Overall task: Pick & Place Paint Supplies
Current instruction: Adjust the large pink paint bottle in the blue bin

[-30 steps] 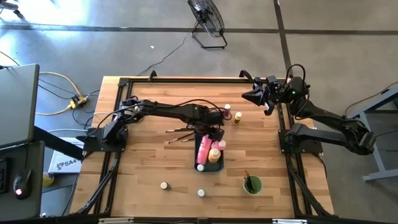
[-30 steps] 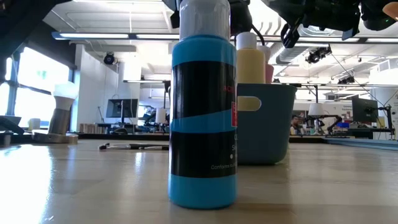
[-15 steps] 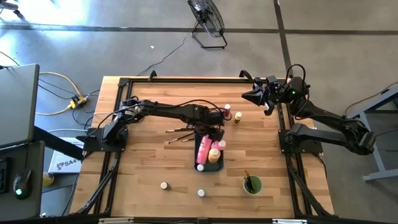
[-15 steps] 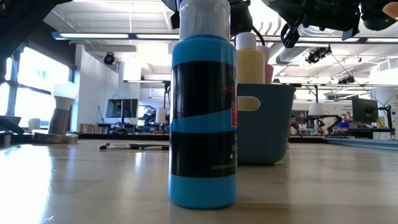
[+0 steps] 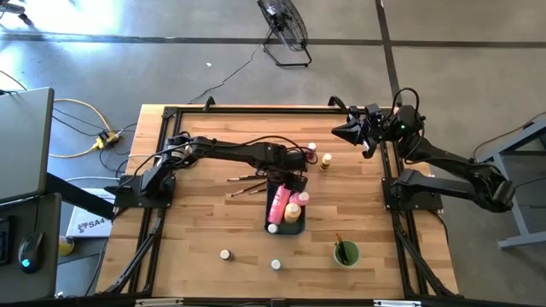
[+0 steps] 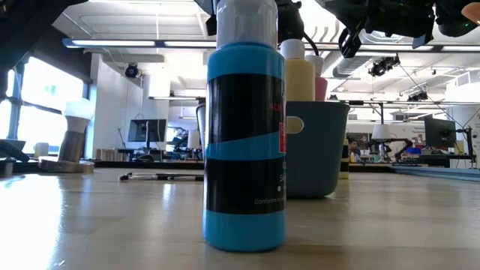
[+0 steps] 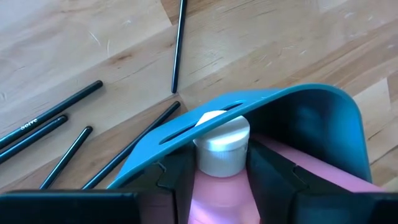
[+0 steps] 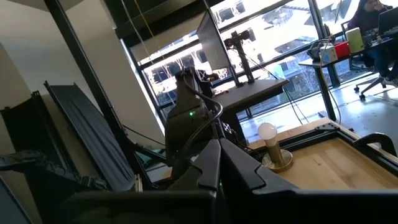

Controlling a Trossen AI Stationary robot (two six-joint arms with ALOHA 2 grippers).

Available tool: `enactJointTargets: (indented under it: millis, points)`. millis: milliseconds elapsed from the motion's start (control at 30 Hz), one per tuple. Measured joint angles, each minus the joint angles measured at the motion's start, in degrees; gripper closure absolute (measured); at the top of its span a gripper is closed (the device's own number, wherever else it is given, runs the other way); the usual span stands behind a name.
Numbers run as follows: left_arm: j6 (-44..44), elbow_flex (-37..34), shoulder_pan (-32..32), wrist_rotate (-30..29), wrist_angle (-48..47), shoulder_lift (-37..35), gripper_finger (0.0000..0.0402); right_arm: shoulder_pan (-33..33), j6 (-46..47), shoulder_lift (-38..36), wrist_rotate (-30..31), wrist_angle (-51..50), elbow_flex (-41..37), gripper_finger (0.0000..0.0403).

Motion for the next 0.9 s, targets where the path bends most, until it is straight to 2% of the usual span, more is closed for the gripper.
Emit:
enactJointTargets:
  millis: [467, 900]
  points:
    - [0.0, 0.0, 0.1, 1.8, 0.0, 0.0, 0.0283, 0.0, 0.0, 0.0, -0.1, 0.0, 0.0, 0.0401]
    - [1.6, 0.0, 0.0, -0.6, -0.9, -1.2, 0.0283, 0.0, 0.0, 0.0, -0.9, 0.0, 0.0, 0.0401]
